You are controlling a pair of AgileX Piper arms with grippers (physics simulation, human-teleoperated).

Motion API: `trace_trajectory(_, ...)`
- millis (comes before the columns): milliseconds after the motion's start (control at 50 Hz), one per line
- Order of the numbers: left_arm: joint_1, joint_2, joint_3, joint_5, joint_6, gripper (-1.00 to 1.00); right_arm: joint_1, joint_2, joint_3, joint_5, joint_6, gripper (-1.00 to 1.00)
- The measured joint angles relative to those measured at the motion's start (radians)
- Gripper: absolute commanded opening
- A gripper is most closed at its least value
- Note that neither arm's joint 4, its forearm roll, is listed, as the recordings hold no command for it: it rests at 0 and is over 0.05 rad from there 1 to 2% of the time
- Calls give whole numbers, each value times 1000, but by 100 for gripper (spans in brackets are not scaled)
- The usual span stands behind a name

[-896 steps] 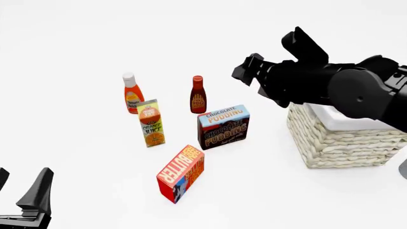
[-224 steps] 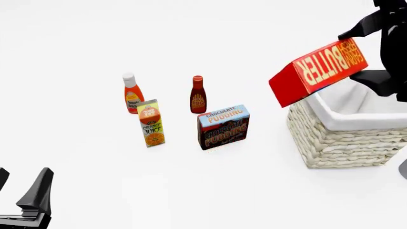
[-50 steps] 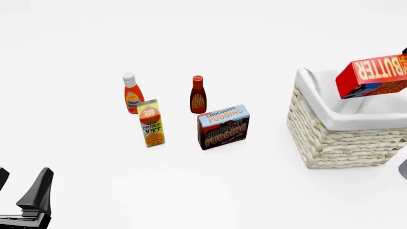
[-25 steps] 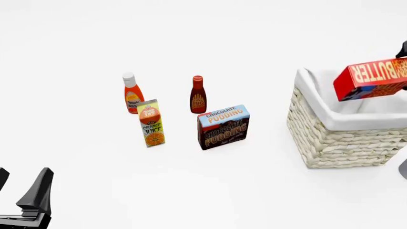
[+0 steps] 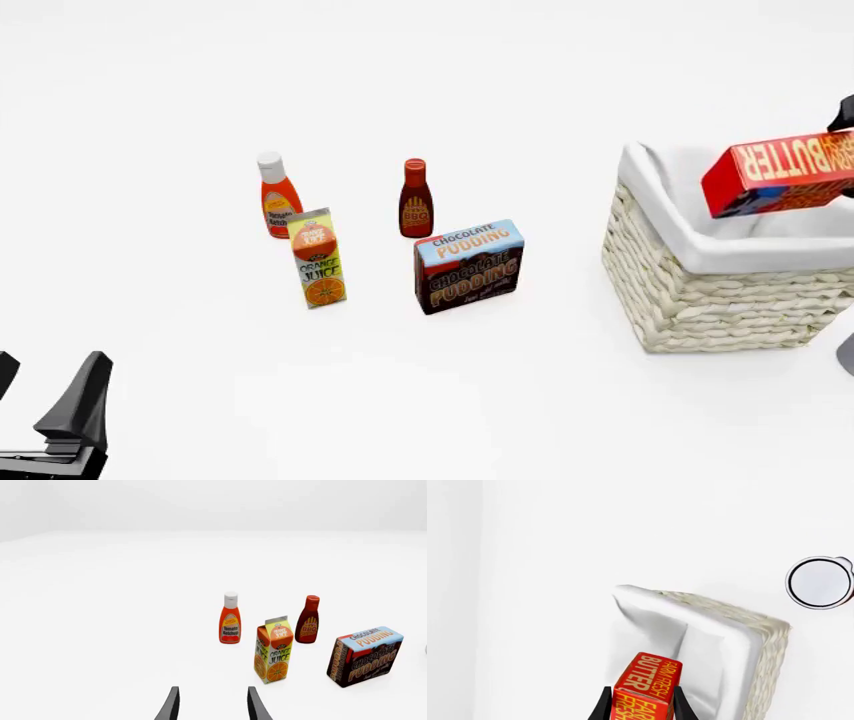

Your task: Pick the butter and place it in the basket.

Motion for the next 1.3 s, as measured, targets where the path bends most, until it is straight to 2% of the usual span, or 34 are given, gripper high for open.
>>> trace_trajectory(1300,0,0,0,0,0,100,-20,89,13,-55,-21,-100)
